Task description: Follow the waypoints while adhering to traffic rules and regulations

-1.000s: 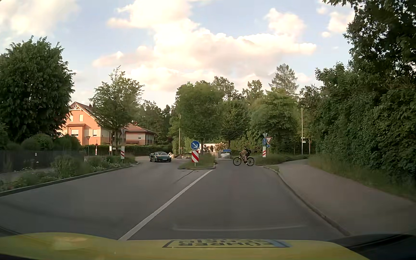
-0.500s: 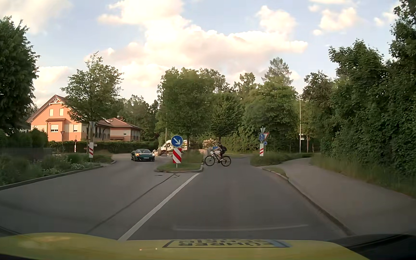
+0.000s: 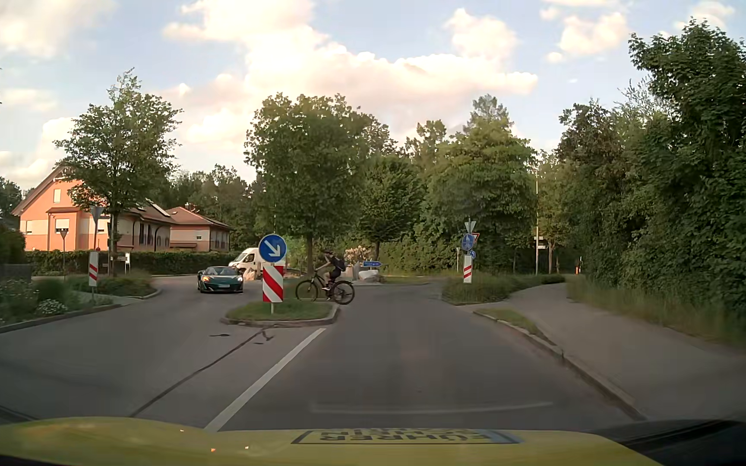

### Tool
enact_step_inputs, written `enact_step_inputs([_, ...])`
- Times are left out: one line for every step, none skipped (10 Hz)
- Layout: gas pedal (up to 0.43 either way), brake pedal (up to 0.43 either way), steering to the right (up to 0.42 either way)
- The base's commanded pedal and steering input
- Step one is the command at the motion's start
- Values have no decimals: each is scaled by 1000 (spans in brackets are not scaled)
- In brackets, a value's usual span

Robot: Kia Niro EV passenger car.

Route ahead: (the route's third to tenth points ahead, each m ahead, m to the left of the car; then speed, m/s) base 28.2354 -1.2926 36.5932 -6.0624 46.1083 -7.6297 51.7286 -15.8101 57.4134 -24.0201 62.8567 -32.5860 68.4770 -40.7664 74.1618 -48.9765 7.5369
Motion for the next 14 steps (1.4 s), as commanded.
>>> enact_step_inputs([0, 183, 40])
enact_step_inputs([0, 189, 49])
enact_step_inputs([0, 189, 54])
enact_step_inputs([0, 183, 53])
enact_step_inputs([0, 183, 52])
enact_step_inputs([0, 177, 45])
enact_step_inputs([0, 177, 32])
enact_step_inputs([0, 171, 18])
enact_step_inputs([0, 159, 8])
enact_step_inputs([0, 159, 2])
enact_step_inputs([0, 152, -5])
enact_step_inputs([0, 159, -16])
enact_step_inputs([0, 165, -22])
enact_step_inputs([0, 177, -28])
